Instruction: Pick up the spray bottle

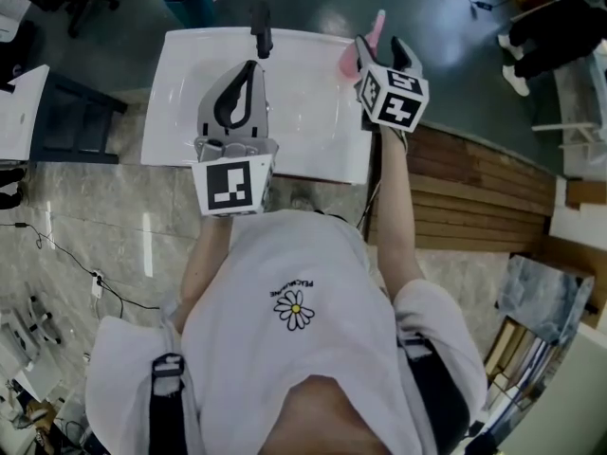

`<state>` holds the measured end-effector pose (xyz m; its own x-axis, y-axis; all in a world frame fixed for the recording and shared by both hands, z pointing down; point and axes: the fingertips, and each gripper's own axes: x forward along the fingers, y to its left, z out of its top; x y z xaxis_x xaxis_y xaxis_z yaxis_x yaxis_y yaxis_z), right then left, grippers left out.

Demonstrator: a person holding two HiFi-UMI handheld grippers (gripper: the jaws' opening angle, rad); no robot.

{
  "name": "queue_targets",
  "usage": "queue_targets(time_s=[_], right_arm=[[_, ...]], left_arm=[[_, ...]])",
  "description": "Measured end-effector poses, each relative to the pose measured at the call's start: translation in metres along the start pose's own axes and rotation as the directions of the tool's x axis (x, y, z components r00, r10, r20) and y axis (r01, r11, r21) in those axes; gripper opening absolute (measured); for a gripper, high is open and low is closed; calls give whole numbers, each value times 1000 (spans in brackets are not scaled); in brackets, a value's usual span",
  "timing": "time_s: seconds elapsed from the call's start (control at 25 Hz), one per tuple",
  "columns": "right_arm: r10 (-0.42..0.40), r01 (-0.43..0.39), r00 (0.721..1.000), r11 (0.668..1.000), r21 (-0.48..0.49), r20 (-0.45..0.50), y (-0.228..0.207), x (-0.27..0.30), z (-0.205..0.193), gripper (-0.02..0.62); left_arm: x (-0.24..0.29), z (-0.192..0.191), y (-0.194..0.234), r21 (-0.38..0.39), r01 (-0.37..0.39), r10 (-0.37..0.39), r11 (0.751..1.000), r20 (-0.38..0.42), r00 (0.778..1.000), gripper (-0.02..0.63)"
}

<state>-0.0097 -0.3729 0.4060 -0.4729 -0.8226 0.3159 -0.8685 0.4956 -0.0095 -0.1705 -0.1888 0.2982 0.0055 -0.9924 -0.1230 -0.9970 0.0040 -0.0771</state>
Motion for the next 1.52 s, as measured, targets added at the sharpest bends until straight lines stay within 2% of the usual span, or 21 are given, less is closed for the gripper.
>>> queue_targets(time_s=[0.32, 0.92, 1.04, 1.28, 1.52], right_arm=[[32, -35, 993, 999, -21, -111, -7, 41, -35, 279], [5, -5, 987, 1000, 2, -159, -22, 75, -58, 275], [-13, 11, 988, 1000, -12, -153, -25, 78, -58, 202], [-28, 27, 988, 1000, -7, -152, -27, 77, -61, 164], [-24, 23, 989, 1000, -6, -146, -28, 77, -61, 160]], left_arm=[[-10, -3, 5, 52, -45, 46, 998, -17, 999, 20], [-28, -13, 31, 120, -155, 163, 981, -68, 984, 20], [-28, -16, 32, 128, -156, 167, 979, -75, 983, 20], [-28, -18, 30, 136, -154, 165, 979, -80, 983, 20], [-29, -22, 30, 132, -159, 171, 978, -85, 982, 20]])
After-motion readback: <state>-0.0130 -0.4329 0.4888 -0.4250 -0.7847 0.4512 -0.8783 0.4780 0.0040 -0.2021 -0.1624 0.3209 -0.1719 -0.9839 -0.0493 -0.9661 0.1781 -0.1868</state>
